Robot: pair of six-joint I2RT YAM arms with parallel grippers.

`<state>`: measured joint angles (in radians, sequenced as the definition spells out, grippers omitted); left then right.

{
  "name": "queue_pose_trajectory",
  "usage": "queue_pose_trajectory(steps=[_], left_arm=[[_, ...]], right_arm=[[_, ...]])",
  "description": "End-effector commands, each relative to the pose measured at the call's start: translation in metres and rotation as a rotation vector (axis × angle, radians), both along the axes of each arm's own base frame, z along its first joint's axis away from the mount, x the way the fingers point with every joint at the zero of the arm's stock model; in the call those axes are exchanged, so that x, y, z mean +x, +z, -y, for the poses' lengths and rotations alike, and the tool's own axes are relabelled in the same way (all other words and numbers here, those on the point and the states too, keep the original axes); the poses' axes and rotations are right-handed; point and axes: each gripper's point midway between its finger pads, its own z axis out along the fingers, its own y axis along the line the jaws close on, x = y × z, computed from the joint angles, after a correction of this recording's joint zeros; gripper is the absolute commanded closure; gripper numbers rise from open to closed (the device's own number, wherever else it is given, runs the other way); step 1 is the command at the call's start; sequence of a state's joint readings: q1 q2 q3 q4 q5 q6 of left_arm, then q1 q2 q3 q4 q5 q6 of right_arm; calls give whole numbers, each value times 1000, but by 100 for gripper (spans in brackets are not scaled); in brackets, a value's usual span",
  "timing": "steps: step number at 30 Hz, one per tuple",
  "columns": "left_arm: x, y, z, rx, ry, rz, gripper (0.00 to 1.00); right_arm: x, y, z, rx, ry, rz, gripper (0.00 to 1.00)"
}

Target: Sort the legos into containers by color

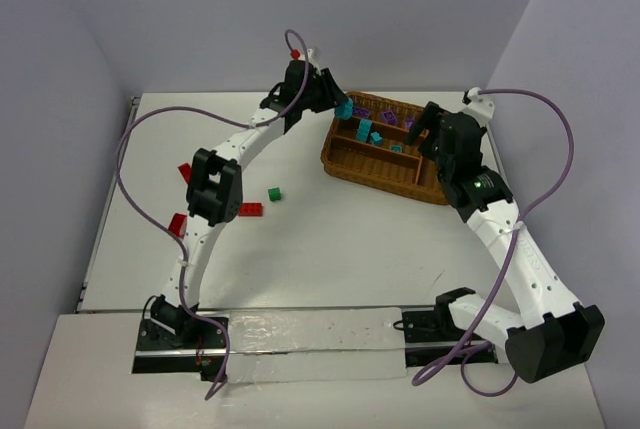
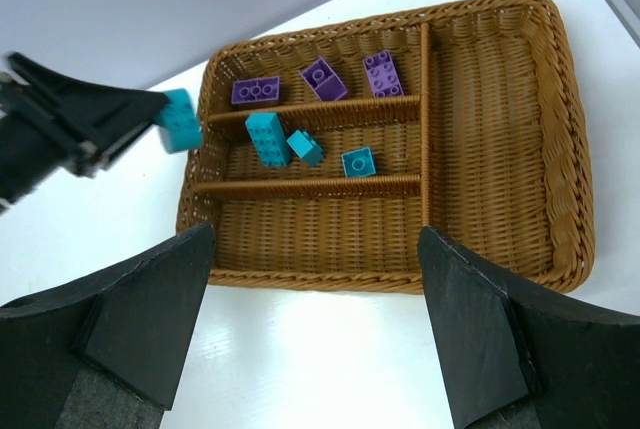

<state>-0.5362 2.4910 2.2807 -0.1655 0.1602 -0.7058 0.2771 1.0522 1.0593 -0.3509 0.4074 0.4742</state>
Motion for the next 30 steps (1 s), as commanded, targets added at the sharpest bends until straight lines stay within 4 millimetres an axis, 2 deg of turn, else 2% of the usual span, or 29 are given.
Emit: queue_pose_trajectory(steps=[1, 6, 7, 9, 11, 13, 20, 24, 27, 29, 30], left_arm=[[0, 37, 32, -135, -55, 89, 100], [-2, 21, 38, -139, -77, 62, 98], [-3, 20, 38, -135, -83, 61, 92], [-6, 16, 38, -126, -90, 56, 70], [-8, 19, 37, -123, -94, 65, 55], [-10, 21, 34, -113, -88, 65, 31], [-23, 38, 22, -84, -83, 79, 16], [-35, 64, 10, -72, -75, 107, 13], [-58, 99, -19, -26, -22, 130, 14], [-70, 109, -41, 28, 31, 132, 14], [-77, 109, -59, 84, 71, 127, 14]], right_arm=[[-4, 2, 0, -5, 4, 23, 11], [-1, -4, -2, -7, 10, 8, 11], [-1, -5, -2, -6, 11, 6, 11], [0, -7, -4, -4, 14, 2, 11], [1, -8, -4, -4, 17, -2, 11], [2, -9, -4, -6, 15, -9, 11], [0, -10, -5, -3, 13, -16, 11], [-2, -14, -8, -2, 17, -26, 11], [-4, -18, -15, 0, 30, -38, 11], [-4, -20, -20, 3, 41, -45, 10], [-4, -21, -24, 2, 50, -48, 10]])
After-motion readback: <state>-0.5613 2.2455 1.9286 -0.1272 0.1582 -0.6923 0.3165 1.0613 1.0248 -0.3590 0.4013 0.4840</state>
